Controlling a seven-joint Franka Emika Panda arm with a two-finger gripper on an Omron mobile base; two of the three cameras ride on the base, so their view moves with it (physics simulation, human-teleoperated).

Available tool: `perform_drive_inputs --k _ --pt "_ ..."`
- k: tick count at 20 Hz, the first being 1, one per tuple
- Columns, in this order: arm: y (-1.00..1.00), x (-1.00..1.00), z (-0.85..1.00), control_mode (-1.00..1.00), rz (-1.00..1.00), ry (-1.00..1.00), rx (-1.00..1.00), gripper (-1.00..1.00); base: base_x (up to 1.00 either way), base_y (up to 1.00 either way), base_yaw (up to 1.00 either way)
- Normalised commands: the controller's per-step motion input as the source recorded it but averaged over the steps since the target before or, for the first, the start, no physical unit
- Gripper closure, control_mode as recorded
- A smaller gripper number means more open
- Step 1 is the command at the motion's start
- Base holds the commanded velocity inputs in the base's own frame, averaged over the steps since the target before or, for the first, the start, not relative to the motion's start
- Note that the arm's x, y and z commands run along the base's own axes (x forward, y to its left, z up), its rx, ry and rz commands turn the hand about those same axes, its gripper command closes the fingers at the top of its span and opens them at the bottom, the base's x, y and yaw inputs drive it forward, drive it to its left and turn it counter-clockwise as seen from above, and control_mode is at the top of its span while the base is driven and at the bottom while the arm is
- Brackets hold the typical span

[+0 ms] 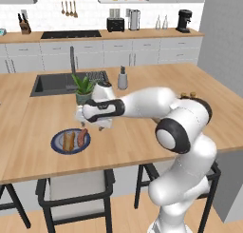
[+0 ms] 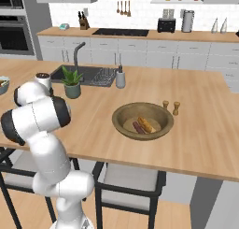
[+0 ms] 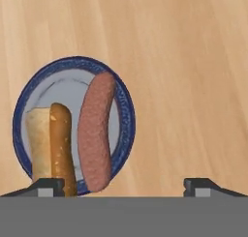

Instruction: Place one bun and one sausage from the bowl on each plate.

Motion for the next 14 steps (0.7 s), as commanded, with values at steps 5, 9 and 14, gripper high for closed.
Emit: perform_drive_inputs --k 5,9,14 --pt "-1.0 -0.15 0.66 -1.0 -0.14 -0.13 0.0 -1.0 0.0 0.0 0.0" --pt "-1.0 0.05 0.61 -1.0 -0.16 -0.01 -0.04 -1.0 0.0 0.0 0.0" --pt "-1.0 0.19 0.64 -1.0 -0.17 0.0 -0.1 -1.0 0.0 0.0 0.0"
